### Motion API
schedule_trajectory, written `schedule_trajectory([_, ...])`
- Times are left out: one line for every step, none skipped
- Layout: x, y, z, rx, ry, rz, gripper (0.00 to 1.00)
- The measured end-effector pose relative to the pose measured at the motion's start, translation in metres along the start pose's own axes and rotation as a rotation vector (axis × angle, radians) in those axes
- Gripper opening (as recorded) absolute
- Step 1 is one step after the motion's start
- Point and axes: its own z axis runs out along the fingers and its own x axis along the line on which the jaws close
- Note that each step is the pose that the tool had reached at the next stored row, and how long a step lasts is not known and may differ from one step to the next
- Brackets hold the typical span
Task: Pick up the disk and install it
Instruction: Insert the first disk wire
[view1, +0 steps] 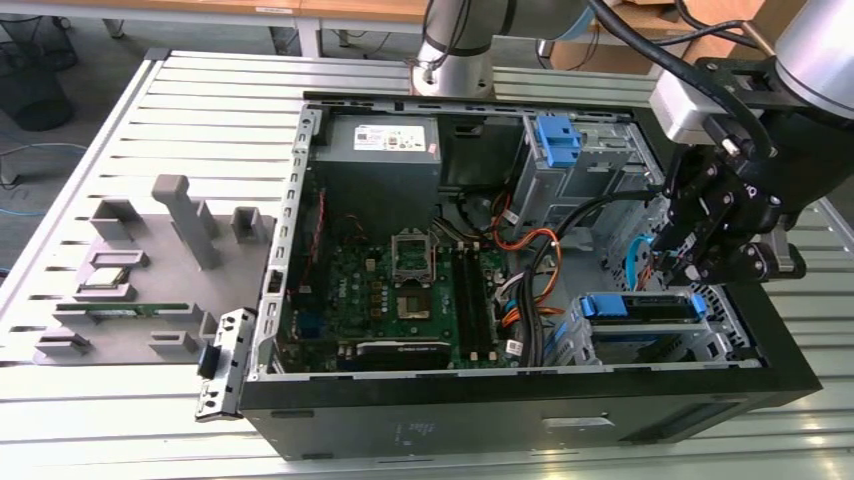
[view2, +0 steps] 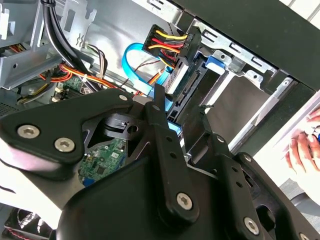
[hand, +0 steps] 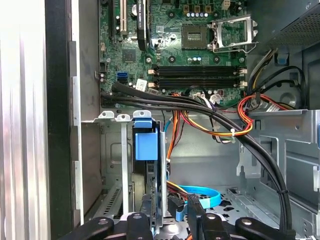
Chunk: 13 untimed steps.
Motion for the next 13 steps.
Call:
schedule_trajectory([0.0000,0.0000,0.0000,0.0000,0.0000,0.000,0.42])
schedule_trajectory([0.0000,0.0000,0.0001,0.0000,-0.0001,0.000,0.42])
schedule_trajectory([0.0000,0.0000,0.0001,0.0000,0.0000,0.000,0.42])
schedule_trajectory([0.0000,0.0000,0.0001,0.0000,0.0000,0.000,0.42])
schedule_trajectory([0.0000,0.0000,0.0002,0.0000,-0.0001,0.000,0.42])
schedule_trajectory([0.0000,0.0000,0.0002,0.0000,0.0000,0.000,0.42])
schedule_trajectory([0.0000,0.0000,0.0002,0.0000,-0.0001,0.000,0.42])
schedule_trajectory([0.0000,0.0000,0.0003,0.0000,-0.0001,0.000,0.40])
schedule_trajectory([0.0000,0.0000,0.0003,0.0000,-0.0001,0.000,0.40])
schedule_trajectory([0.0000,0.0000,0.0003,0.0000,0.0000,0.000,0.34])
schedule_trajectory([0.0000,0.0000,0.0003,0.0000,-0.0001,0.000,0.28])
schedule_trajectory([0.0000,0.0000,0.0004,0.0000,-0.0001,0.000,0.28])
schedule_trajectory([0.0000,0.0000,0.0004,0.0000,-0.0001,0.000,0.16])
